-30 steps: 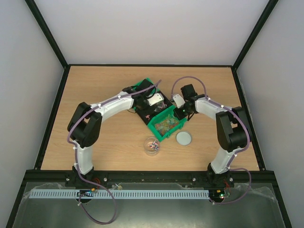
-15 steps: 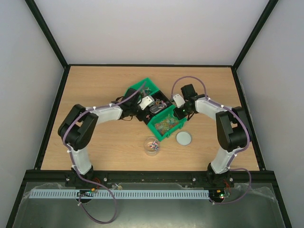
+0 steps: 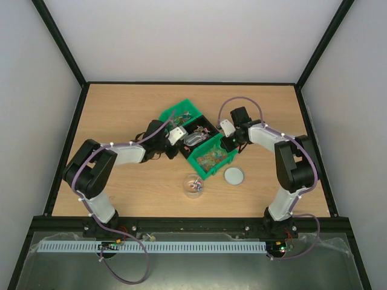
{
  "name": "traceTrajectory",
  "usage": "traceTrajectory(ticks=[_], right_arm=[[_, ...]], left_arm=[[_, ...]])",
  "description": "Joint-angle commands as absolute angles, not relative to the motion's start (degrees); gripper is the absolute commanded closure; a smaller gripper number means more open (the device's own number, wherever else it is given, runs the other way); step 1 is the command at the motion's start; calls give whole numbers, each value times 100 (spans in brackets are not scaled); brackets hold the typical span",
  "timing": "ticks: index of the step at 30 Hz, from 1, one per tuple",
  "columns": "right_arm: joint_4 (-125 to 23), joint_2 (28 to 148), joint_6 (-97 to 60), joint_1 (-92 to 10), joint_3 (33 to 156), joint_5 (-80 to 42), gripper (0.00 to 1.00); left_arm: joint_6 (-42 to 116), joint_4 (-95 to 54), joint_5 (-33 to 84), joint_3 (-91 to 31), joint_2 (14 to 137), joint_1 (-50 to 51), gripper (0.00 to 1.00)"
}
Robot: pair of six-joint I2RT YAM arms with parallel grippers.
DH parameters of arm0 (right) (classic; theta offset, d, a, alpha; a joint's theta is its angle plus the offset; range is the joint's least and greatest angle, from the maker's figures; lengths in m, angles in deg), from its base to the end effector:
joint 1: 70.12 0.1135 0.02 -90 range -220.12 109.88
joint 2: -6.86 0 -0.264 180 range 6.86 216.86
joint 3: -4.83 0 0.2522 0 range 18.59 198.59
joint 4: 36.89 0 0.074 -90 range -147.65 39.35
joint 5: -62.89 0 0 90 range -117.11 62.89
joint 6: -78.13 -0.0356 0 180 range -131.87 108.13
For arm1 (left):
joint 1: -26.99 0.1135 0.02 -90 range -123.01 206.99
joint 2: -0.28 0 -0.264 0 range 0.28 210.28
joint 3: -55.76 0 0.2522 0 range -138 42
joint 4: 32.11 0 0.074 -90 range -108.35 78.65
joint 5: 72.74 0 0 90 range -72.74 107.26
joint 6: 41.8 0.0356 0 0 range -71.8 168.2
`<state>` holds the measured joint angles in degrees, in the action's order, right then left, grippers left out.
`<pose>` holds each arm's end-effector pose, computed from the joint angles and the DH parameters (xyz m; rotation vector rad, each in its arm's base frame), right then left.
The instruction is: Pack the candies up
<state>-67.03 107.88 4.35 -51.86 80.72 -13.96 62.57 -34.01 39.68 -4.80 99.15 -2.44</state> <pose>0.3400 0.1207 0.1762 -0.8349 2.3834 0.3049 0.2935 -0.1812 0.1545 1.0244 1.9583 -0.5776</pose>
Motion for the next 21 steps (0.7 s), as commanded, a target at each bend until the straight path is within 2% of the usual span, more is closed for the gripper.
traceTrajectory(ticks=[1,10,21], right_arm=[[-6734,10882,342,-5293,8191,-1146,99],[-6726,10871,347,-5365,8177,-1036,99],[-6735,10872,308,-5400,8199,-1014,99]], left_arm=[[6336,-4056,4250,-265,9823,-182,98],[5972,-4678,4938,-117,9700,247,98],[6205,-4871,5093,8,9321,411,98]])
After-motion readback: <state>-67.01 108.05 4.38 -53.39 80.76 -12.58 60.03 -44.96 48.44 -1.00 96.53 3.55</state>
